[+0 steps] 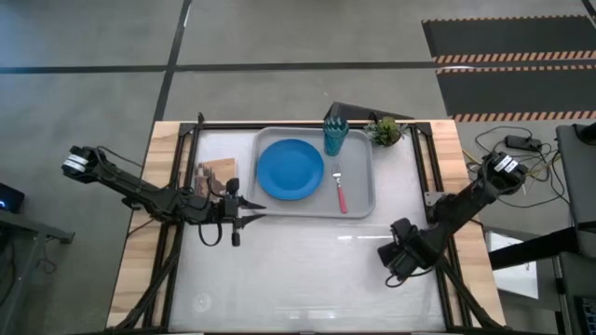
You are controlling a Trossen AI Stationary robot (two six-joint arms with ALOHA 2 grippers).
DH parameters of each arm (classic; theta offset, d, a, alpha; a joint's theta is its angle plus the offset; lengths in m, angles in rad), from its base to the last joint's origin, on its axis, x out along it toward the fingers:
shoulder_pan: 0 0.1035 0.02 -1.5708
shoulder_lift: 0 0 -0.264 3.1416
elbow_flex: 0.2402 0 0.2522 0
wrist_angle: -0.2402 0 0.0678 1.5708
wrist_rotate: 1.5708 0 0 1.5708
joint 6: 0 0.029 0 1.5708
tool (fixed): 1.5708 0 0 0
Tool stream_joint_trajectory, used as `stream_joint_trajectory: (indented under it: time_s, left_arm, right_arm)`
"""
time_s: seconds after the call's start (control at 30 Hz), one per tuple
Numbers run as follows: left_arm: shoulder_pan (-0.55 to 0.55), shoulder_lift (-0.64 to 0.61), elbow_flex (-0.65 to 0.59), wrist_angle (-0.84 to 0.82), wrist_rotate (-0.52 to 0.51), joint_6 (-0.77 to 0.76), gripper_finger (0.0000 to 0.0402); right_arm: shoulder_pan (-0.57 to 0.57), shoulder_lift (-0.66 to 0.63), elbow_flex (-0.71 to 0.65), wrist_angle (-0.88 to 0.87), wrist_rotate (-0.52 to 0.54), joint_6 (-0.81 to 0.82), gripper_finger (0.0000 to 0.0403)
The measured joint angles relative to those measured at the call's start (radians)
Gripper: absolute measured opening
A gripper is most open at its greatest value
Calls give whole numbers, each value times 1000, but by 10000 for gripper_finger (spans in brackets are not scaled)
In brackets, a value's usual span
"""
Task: Pick and place plate/cup/fork/spoon on tray
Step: Put the yellow spoon beside the red fork on the gray tray
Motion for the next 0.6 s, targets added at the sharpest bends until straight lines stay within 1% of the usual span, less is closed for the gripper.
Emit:
stream_joint_trajectory:
  time_s: [0.2, 0.33, 0.43, 0.6]
  left_arm:
    - [0, -1, 3, 1, -2, 4, 70]
    - [0, -1, 3, 1, -3, 4, 70]
    - [0, -1, 3, 1, -3, 4, 70]
    - [0, -1, 2, 1, -3, 8, 70]
  right_arm:
    - [22, 0, -69, 104, 10, 41, 190]
    - [22, -2, -82, 121, 12, 41, 169]
    - [22, -2, -84, 120, 10, 42, 138]
    - [22, -2, -85, 123, 9, 68, 70]
